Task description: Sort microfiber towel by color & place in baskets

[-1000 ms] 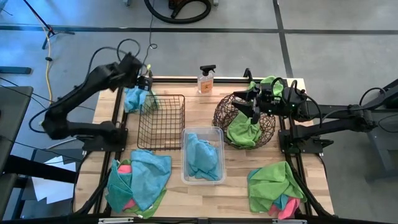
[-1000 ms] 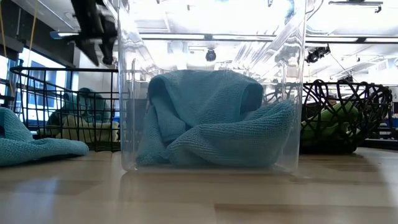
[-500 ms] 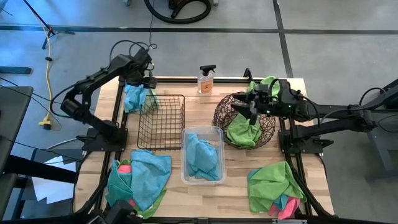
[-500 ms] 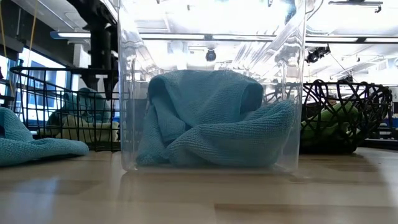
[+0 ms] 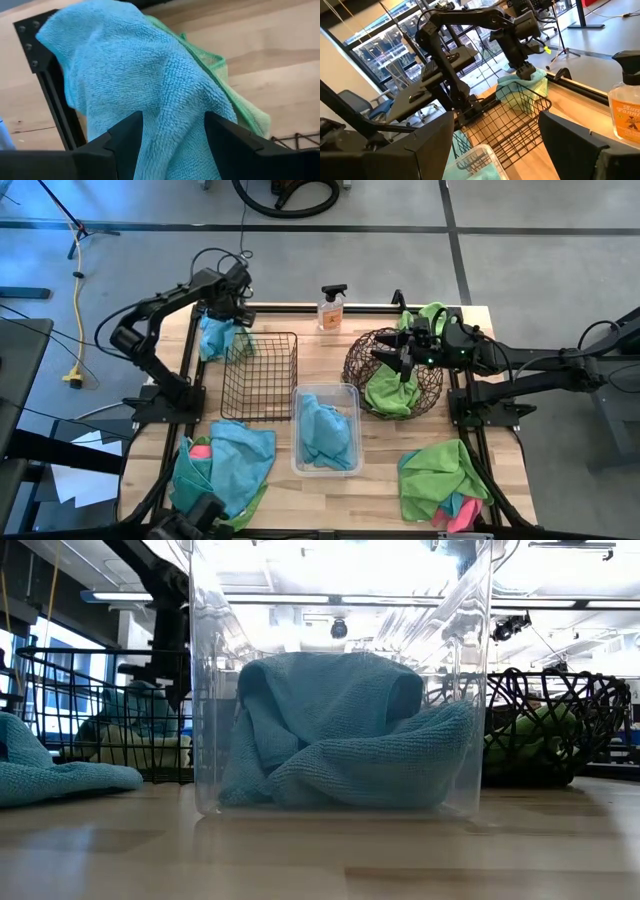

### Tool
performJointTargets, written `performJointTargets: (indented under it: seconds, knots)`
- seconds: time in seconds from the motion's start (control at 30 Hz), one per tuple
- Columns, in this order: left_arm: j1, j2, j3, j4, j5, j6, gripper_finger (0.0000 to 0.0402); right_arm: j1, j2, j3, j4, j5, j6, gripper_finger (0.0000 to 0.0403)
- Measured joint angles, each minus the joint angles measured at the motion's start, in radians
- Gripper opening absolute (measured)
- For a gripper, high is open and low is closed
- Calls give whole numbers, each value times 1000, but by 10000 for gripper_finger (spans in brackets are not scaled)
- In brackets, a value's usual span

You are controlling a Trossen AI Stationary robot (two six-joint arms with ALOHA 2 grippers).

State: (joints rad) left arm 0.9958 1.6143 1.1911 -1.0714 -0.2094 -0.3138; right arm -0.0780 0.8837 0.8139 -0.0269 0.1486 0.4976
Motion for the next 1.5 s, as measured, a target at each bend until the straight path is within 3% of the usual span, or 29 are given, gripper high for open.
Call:
performJointTargets:
  seconds: [0.13, 0.2, 0.33, 0.4, 0.7, 1.03, 1.3, 1.5]
  knots:
    - [0, 11, 0, 3, 1, 4, 192, 0, 0, 0, 0, 0, 12, 287]
    - [0, 11, 0, 3, -1, 19, 167, 0, 0, 0, 0, -1, 33, 287]
    - [0, -17, 0, -7, 17, 70, 49, 0, 0, 0, 0, -1, 41, 287]
    - [0, -45, 0, -2, 20, 91, 15, 0, 0, 0, 0, -1, 36, 287]
    - [0, -318, -1, 83, 50, 157, 1, 0, 0, 0, 0, -1, 72, 287]
    - [-2, -630, -1, 197, 153, 217, 0, 0, 0, 0, 16, -1, 77, 287]
    - [-9, -784, 0, 461, 406, 235, 0, 0, 0, 1, 179, -1, 21, 287]
    - [-86, -823, 0, 669, 550, 200, 0, 0, 0, 2, 240, -1, 19, 287]
